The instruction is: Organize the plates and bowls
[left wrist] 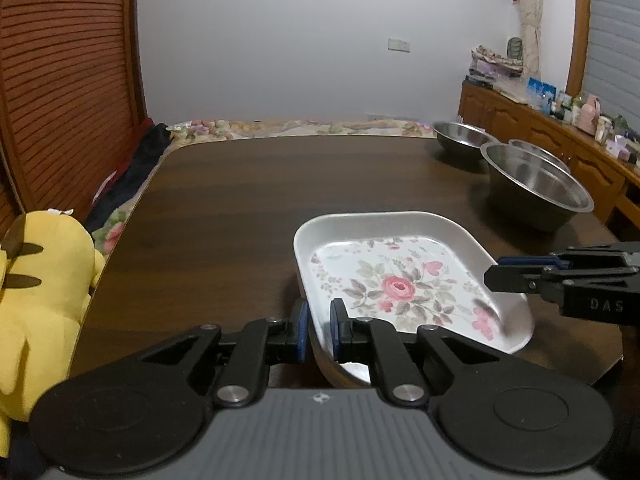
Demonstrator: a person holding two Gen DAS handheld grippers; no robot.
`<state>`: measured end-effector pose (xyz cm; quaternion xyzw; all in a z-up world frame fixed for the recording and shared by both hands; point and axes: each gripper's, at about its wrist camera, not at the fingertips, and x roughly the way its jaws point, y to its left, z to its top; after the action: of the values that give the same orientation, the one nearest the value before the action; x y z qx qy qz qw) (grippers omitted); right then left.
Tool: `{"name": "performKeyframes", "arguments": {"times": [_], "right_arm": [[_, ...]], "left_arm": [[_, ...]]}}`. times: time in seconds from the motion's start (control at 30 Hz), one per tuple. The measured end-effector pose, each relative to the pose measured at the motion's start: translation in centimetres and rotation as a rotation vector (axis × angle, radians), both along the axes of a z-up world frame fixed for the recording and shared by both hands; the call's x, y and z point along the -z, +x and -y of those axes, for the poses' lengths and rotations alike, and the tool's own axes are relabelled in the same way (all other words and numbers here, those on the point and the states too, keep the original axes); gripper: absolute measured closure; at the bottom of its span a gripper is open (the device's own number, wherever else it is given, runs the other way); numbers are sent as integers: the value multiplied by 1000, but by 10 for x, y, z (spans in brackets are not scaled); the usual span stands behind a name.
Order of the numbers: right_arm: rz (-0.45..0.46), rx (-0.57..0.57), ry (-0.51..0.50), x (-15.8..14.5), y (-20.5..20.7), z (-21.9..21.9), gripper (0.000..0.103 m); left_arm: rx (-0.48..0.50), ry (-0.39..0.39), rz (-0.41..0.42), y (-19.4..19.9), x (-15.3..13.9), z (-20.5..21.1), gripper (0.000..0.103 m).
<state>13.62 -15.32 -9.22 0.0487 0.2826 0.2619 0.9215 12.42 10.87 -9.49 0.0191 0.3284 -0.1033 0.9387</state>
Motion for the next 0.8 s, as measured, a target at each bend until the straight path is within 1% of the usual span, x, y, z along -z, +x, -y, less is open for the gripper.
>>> {"name": "performKeyframes", "arguments": {"times": [0.1,0.2,0.33,0.43,0.6,0.8], "right_arm": [[15,4,-3,-1,-2,-3,82],[37,7,4,-3,-5,-2,82],[46,10,46,-9,-6,9,82],[81,26,60,-20,-10,20,82],[125,57,78,-39,-15,43,82],[171,129,51,-52,-17,73,82]], "left_arm": [[-5,-20,-16,1,4,-4,91],[-10,-26,-11,-1,2,-5,91],[-14,-41,7,-5,-7,-6,91],[-7,-51,37,-9,-18,-2,91],[33,-65,87,-13,-39,17,91],[107,-69,121,-5,-52,53,91]]}}
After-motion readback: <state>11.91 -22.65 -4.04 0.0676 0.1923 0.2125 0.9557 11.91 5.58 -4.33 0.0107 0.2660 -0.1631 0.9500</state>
